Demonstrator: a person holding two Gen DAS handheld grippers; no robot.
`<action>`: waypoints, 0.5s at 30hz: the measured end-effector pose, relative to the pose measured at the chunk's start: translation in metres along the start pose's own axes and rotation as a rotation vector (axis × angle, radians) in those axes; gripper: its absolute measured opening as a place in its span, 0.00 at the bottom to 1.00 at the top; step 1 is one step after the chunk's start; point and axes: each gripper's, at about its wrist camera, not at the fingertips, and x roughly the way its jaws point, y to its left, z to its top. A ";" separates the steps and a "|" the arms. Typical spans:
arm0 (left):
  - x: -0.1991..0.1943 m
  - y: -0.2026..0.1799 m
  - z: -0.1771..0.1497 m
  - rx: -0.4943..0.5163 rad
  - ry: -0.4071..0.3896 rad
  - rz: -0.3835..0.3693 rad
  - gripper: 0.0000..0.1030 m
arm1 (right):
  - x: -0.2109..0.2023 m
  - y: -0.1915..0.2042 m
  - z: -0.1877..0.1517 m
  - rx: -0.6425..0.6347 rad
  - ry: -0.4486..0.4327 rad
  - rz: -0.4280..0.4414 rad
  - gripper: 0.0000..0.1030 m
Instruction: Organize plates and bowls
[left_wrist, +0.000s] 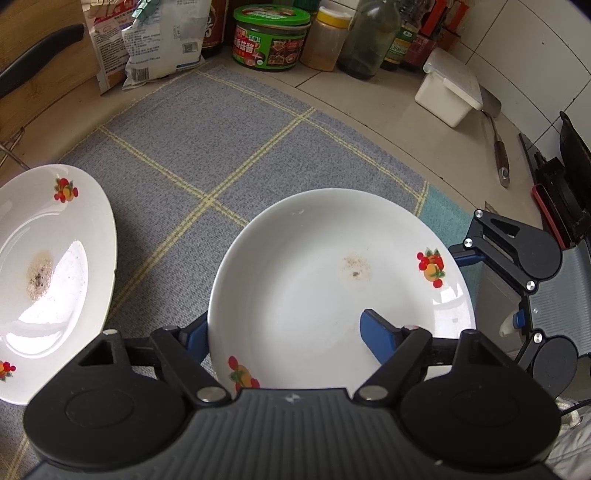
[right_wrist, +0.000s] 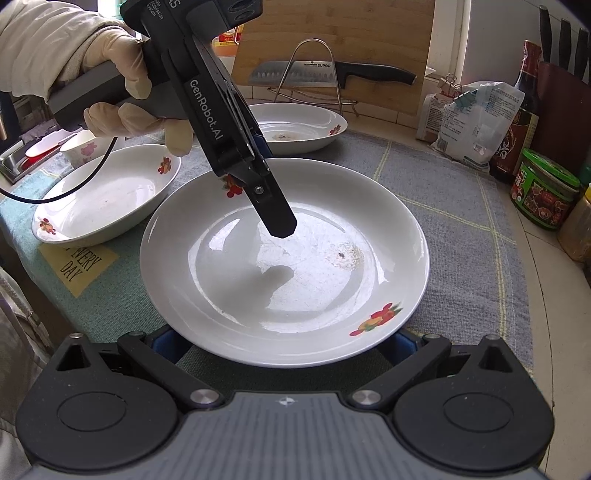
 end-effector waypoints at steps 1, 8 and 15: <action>-0.001 0.000 0.002 -0.001 -0.004 0.001 0.79 | -0.001 -0.001 0.001 -0.004 -0.001 -0.002 1.00; 0.001 -0.001 0.022 -0.008 -0.034 0.003 0.79 | -0.005 -0.014 0.007 -0.025 -0.004 -0.019 1.00; 0.008 -0.002 0.047 -0.005 -0.059 0.008 0.78 | -0.005 -0.034 0.009 -0.028 -0.009 -0.039 1.00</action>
